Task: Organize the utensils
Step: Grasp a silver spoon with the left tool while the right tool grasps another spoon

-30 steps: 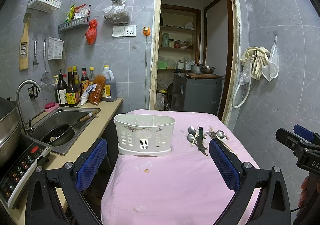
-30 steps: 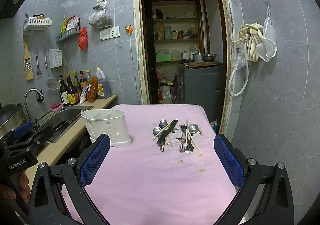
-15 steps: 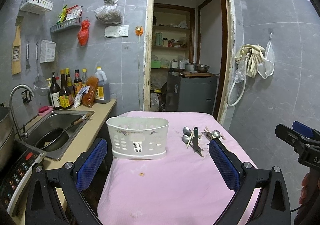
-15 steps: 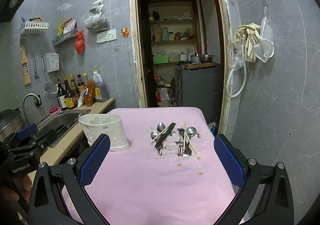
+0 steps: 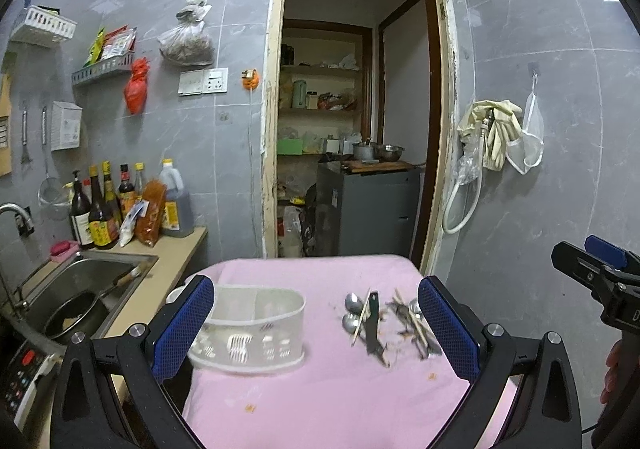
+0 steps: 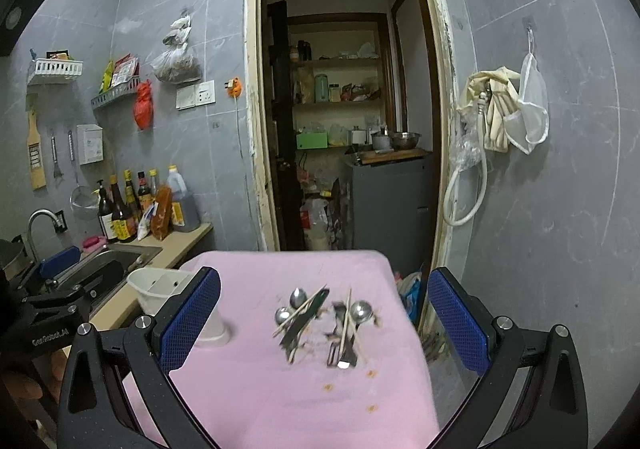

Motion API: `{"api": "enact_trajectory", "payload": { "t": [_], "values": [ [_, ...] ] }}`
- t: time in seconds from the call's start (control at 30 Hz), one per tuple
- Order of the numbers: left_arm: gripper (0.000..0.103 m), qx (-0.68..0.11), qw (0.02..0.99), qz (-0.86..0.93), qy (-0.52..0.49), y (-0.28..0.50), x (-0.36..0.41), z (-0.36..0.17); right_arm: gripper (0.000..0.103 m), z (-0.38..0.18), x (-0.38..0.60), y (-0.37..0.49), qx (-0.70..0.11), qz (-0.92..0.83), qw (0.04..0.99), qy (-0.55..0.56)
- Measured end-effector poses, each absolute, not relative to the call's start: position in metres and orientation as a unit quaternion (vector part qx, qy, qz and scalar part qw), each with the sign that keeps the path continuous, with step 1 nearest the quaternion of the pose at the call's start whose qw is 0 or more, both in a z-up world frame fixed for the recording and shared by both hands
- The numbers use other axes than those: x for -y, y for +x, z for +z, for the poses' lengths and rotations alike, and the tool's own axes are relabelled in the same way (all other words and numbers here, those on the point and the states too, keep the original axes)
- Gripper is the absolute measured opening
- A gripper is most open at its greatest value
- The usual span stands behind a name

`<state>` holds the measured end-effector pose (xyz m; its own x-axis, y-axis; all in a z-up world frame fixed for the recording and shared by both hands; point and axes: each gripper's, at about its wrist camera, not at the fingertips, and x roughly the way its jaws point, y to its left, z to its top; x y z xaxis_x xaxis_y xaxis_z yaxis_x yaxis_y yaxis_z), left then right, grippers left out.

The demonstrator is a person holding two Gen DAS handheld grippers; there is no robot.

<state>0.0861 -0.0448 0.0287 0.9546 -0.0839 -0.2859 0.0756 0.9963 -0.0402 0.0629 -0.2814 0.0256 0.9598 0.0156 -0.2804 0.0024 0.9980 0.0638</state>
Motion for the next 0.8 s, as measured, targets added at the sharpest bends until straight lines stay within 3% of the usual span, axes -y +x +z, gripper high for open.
{"api": "enact_trajectory", "payload": {
  "t": [0.4,0.8],
  "values": [
    [0.103,-0.135,0.99,-0.034,-0.002,0.171,0.086,0.026,0.102,0.018,0.32,0.155,-0.155,0.024,0.987,0.023],
    [0.103,-0.193,0.979,-0.065,0.011,0.259,0.128,-0.014,0.102,-0.037,0.358,0.249,-0.21,0.064,0.974,0.052]
  ]
}}
